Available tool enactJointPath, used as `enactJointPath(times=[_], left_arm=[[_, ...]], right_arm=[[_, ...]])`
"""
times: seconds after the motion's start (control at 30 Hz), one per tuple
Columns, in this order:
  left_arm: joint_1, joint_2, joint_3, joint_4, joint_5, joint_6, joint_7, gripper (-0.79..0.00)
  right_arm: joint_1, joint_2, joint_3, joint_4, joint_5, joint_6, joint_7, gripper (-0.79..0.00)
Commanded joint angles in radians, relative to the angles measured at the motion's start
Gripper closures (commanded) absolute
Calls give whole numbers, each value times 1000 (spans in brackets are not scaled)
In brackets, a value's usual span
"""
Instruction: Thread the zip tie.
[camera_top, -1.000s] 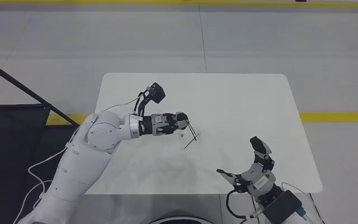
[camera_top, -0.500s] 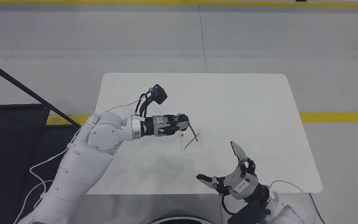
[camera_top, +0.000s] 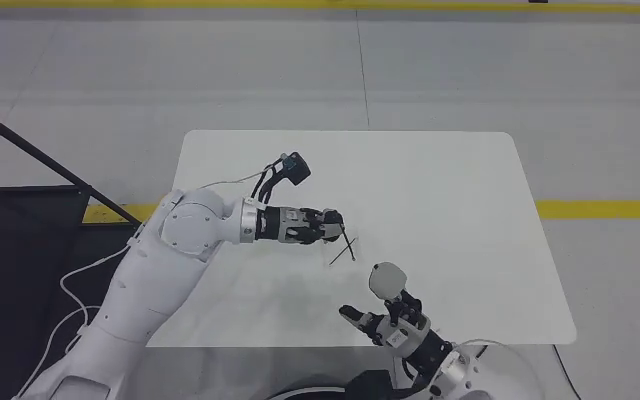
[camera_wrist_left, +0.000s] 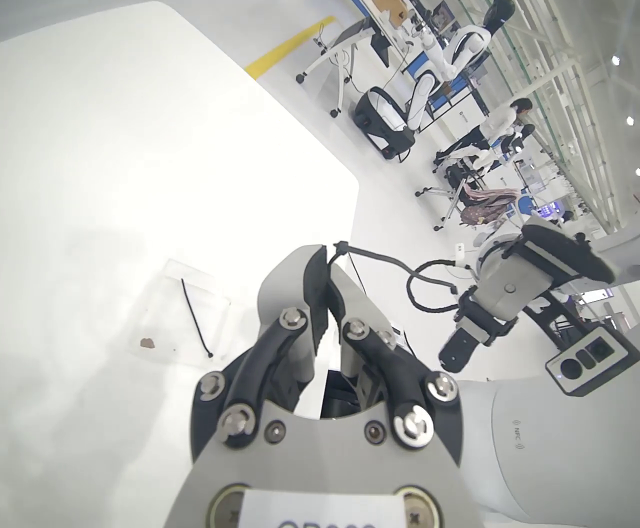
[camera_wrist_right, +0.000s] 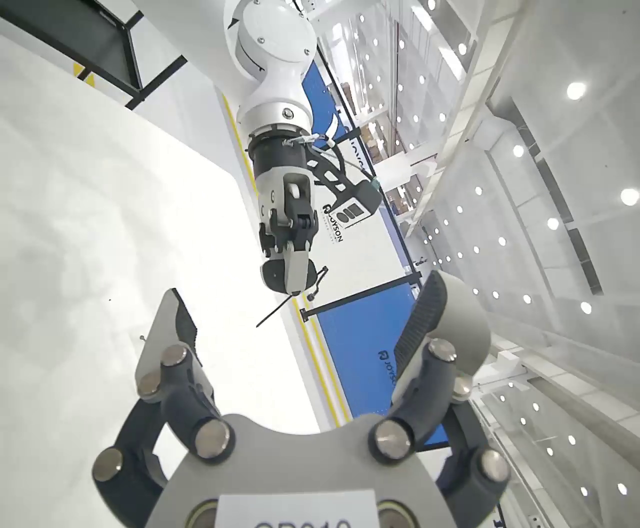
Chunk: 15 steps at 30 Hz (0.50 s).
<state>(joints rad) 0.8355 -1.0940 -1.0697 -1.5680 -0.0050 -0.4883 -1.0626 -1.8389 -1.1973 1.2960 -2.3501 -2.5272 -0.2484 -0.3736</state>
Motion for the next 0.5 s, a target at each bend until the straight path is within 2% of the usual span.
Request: enactJointPath(times=[0.0,0.23,0.33,0.4,0.47], left_arm=[[-5,0,4,8,-21,-1,-18,0],[-27,2,19,35,-94,-21,-94,0],[-36,3,29,40,-102,-23,-123,0],[-39,4,36,43,-100,-25,-136,0],[-41,4,43,46,-97,-28,-144,0]], right_arm=[[0,0,0,0,4,0,-11,-785],[17,2,-13,11,-20,-13,-10,-785],[61,1,-33,35,-57,-2,24,-588],[102,1,-46,57,-63,-18,9,-566],[135,0,-50,75,-68,-23,23,-443]])
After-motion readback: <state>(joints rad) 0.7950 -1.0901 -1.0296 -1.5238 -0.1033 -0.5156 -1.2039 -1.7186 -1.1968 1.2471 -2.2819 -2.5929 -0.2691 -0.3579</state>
